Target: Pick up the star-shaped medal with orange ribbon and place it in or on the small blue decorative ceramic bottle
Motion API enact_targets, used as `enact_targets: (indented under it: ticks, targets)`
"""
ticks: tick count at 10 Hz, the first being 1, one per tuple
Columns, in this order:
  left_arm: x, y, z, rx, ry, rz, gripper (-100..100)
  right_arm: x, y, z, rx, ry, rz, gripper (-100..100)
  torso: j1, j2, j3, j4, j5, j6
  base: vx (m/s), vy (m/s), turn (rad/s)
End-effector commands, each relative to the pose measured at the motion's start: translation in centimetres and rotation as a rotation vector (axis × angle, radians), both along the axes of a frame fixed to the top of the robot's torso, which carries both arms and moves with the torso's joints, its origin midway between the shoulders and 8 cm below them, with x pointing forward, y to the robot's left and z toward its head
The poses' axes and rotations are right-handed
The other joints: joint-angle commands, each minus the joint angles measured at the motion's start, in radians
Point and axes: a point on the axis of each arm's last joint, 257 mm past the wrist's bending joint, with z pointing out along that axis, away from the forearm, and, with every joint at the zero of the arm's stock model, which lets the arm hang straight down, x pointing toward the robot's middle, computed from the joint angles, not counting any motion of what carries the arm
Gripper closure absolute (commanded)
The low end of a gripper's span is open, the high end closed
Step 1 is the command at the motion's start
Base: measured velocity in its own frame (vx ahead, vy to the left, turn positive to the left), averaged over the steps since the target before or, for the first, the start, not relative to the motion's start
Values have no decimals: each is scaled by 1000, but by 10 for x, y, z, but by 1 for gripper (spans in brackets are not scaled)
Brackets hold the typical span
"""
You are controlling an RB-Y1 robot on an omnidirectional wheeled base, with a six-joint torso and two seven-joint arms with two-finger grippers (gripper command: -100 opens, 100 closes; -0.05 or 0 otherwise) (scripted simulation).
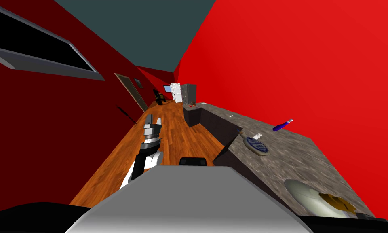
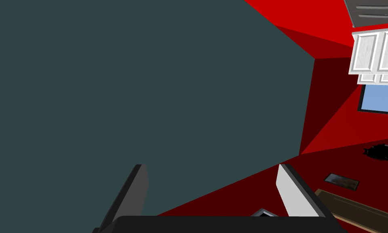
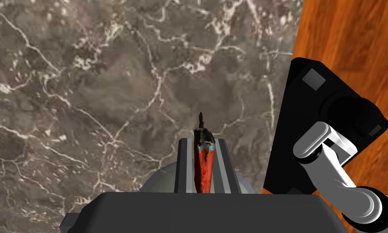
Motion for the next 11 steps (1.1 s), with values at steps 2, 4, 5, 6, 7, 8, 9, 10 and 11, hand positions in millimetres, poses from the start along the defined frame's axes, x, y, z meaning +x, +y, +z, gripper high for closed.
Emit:
enact_targets:
  ticks: [2,4,5,6,7,8,9,10,11]
  targets:
    - [0,0,0,0,0,0,0,6,-3,14,-1,-1,9,100,0,0,0,0,0,0,10,10,-38]
    - [0,0,0,0,0,0,0,7,-4,16,-1,-1,11,100,3,-1,-1,0,2,0,17,20,-44]
    - [0,0,0,0,0,0,0,9,-5,21,-2,-1,15,100,3,-1,-1,0,2,0,8,11,-28]
    - [0,0,0,0,0,0,0,8,-4,19,0,0,13,100,3,-1,-1,0,2,0,4,5,-6]
    - [0,0,0,0,0,0,0,9,-4,19,-1,-1,13,0,3,-1,0,0,2,0,0,0,0]
    - [0,0,0,0,0,0,0,14,-6,33,1,-10,-2,100,2,0,0,0,2,0,-117,-94,5]
    - [0,0,0,0,0,0,0,18,-6,39,3,-18,-8,100,-3,6,3,1,4,1,-172,-162,38]
    - [0,0,0,0,0,0,0,23,-6,46,6,-27,-15,100,-8,10,6,2,3,2,-113,-131,37]
    - [0,0,0,0,0,0,0,23,-6,46,6,-27,-15,100,-6,9,5,2,2,2,-53,-69,8]
